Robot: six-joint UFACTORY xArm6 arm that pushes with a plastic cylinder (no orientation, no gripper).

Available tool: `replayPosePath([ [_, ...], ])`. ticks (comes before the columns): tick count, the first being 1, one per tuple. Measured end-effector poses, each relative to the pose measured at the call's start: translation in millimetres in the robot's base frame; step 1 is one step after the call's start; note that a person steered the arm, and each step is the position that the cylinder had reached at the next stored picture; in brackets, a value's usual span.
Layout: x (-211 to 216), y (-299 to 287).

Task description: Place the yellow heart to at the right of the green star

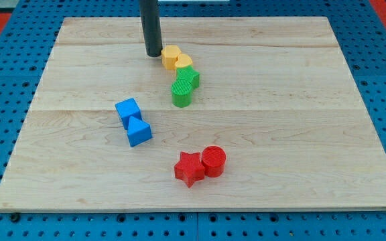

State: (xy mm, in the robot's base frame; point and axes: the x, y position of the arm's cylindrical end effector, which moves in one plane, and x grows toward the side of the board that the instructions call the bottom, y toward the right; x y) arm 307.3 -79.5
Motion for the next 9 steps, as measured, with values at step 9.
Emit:
replayPosePath([
  [9,89.7,232.4],
])
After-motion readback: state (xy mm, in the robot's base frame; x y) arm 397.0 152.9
